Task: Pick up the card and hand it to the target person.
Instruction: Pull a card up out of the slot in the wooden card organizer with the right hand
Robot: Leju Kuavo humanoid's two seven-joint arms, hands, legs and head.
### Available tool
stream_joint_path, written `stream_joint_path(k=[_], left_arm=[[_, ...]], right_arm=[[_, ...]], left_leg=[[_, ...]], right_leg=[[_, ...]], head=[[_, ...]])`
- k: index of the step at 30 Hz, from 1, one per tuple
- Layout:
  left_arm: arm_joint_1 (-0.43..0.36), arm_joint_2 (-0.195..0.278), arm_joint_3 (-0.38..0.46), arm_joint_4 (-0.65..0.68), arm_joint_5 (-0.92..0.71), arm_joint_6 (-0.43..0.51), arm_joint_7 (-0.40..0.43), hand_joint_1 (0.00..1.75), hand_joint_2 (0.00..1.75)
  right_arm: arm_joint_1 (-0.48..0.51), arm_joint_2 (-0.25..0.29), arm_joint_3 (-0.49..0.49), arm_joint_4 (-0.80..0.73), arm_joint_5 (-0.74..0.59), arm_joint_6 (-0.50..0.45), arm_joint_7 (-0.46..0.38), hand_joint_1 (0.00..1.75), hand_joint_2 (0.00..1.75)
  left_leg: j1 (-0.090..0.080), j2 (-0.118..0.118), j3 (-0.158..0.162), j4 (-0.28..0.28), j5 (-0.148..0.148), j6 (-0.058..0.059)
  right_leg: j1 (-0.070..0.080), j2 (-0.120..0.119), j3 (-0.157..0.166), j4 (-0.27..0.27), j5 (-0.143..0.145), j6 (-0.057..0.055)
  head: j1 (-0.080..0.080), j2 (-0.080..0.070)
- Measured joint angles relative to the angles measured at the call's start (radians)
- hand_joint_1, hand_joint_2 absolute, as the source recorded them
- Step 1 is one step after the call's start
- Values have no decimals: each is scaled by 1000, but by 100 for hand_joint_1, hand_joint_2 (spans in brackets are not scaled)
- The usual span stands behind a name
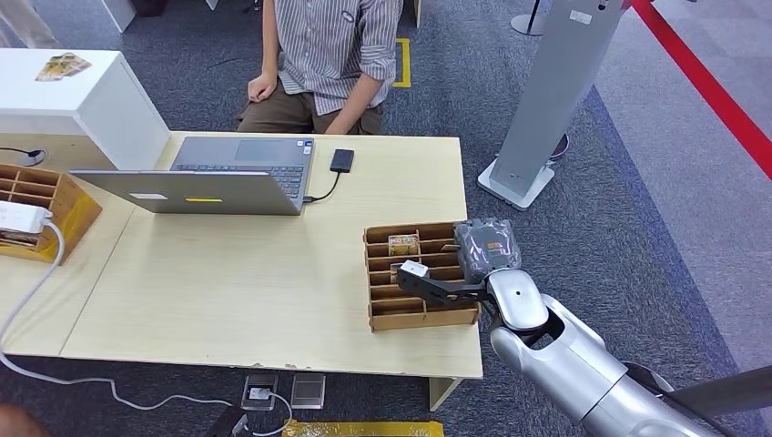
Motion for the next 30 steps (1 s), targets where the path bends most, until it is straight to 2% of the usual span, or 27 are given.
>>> stream_joint_path(k=[10,13,17,21,27,30], left_arm=[[1,1,15,2,13,4,9,0,175],[1,6,18,2,16,5,12,0,175],[2,16,23,2,23,1,18,0,175],[2,19,29,2,29,-4,19,0,175],[3,7,36,2,37,-5,21,0,175],[3,2,35,3,37,-5,24,0,175]], right_arm=[[-12,-3,-16,-23,-25,-14,-10,175,175],[-33,-24,-54,-95,-134,30,-14,175,175],[-95,-87,-94,-264,-368,151,15,175,175],[-136,-139,-101,-398,-491,178,33,175,175],[-146,-154,-113,-492,-527,159,39,175,175],[-132,-138,-111,-489,-460,116,38,175,175]], left_leg=[[0,0,0,1,0,0],[0,1,-1,1,0,0],[-1,1,-3,3,-1,0],[-1,0,-5,4,-1,0],[-1,0,-4,3,-1,0],[-1,0,-3,2,-1,0]], right_leg=[[0,0,0,1,0,0],[0,1,-2,2,0,0],[-1,1,-4,4,-1,0],[-1,0,-5,5,-1,0],[-1,-1,-4,3,-1,0],[-1,-1,-3,3,-1,0]], head=[[0,0],[0,0],[0,0],[0,0],[0,0],[0,0]])
